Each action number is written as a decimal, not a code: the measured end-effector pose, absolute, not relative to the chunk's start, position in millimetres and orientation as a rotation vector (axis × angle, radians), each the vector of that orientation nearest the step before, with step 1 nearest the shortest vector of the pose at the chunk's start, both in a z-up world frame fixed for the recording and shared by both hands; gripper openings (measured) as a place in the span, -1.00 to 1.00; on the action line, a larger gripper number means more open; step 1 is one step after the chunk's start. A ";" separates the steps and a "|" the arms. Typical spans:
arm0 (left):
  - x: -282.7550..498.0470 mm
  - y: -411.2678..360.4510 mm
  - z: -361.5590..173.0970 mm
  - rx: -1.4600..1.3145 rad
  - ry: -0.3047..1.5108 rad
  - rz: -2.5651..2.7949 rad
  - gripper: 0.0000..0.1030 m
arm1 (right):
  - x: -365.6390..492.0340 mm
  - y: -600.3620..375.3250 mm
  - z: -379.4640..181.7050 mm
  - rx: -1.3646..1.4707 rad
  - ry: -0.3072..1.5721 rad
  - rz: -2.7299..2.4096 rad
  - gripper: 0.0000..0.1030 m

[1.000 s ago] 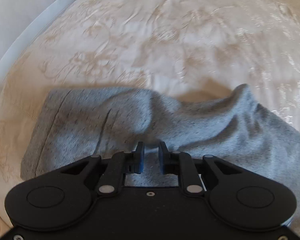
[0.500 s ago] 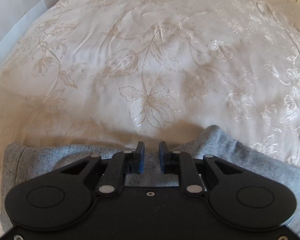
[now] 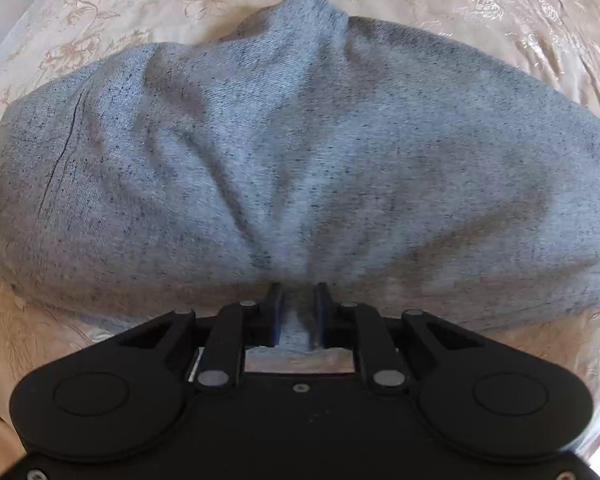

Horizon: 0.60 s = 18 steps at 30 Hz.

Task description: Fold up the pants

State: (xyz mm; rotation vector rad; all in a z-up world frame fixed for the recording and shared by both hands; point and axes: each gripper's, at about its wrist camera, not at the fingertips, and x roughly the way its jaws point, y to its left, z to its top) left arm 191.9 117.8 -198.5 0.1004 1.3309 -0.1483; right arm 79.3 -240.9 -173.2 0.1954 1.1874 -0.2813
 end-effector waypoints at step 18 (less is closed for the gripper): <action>251.0 -200.3 -213.2 0.088 1.318 -0.337 -0.46 | 60.0 -434.3 -157.0 0.368 1.070 -0.336 -0.32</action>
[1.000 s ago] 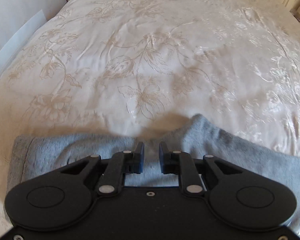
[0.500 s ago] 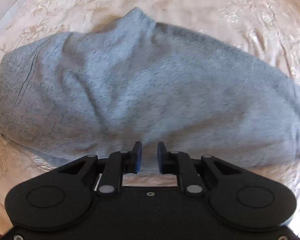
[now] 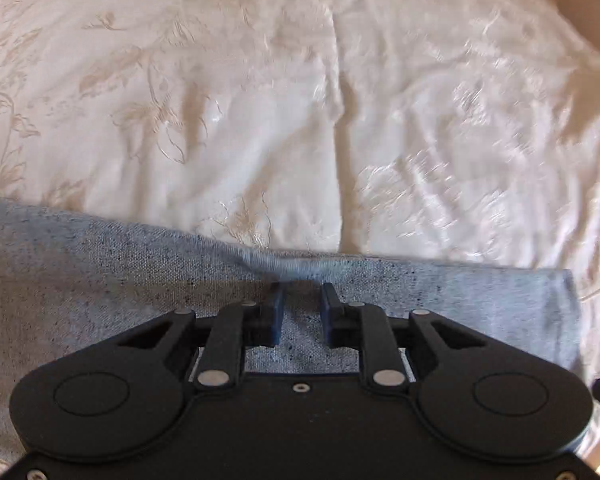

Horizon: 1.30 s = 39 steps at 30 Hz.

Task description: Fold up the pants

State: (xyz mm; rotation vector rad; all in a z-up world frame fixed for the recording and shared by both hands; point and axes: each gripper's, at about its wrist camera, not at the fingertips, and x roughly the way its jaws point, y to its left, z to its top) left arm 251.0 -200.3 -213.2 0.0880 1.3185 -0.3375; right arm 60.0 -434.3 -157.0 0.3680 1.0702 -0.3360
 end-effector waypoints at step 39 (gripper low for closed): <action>232.3 -218.3 -217.7 0.190 1.281 -0.269 -0.53 | 91.5 -508.2 -162.7 0.681 1.040 -0.046 -0.84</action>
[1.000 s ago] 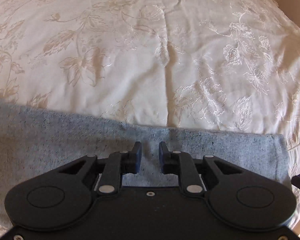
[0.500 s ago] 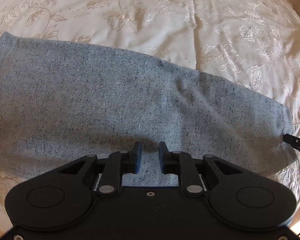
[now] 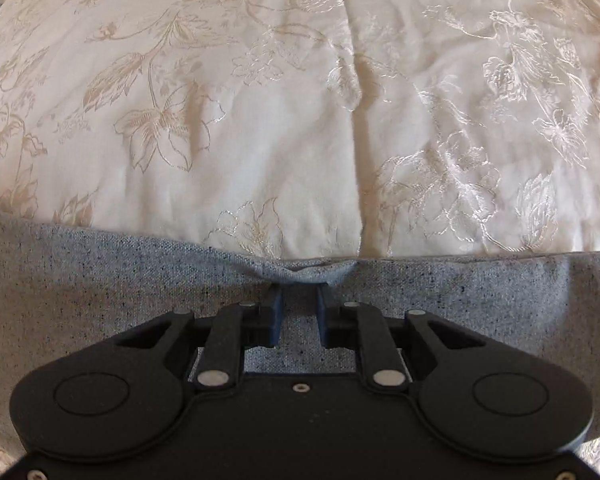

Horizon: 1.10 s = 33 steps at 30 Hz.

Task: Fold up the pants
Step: 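Grasp the trouser leg hem with the right tool and lift it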

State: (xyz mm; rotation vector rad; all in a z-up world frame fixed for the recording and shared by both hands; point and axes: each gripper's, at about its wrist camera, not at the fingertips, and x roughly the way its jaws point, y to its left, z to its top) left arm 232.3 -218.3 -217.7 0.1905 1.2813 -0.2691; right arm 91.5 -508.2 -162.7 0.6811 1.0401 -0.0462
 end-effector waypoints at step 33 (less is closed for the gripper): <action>189.4 22.1 -184.1 -0.105 1.308 -0.275 -0.51 | 177.2 -174.2 -77.7 0.578 1.000 0.246 -0.84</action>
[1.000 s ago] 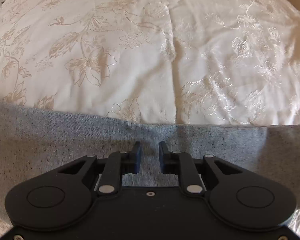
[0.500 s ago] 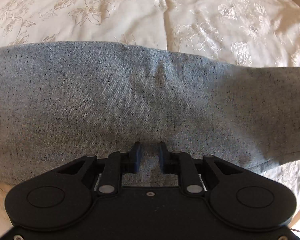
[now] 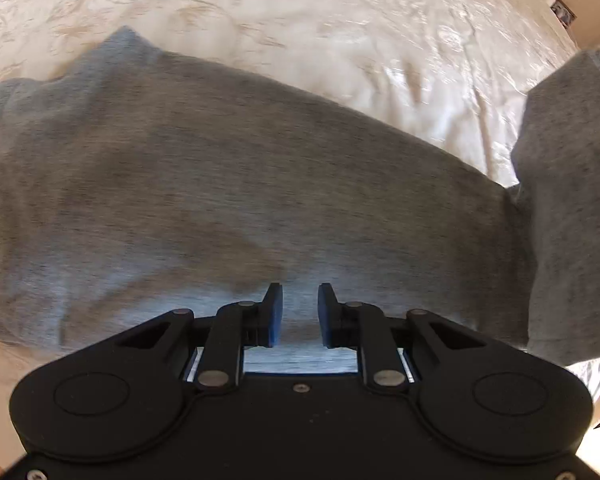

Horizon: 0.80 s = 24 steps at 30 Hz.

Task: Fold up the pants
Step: 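Grasp the trouser leg hem with the right tool and lift it, then fold the leg hem over the trousers with the right tool and release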

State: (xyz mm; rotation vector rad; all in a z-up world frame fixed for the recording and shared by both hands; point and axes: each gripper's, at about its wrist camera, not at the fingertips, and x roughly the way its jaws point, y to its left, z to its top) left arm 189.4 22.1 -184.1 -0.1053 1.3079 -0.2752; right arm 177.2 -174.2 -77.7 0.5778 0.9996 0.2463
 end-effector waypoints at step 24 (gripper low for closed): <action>221.2 -4.0 -204.7 0.149 1.272 -0.459 -0.43 | 117.2 -237.3 -184.0 0.511 1.205 -0.266 -0.61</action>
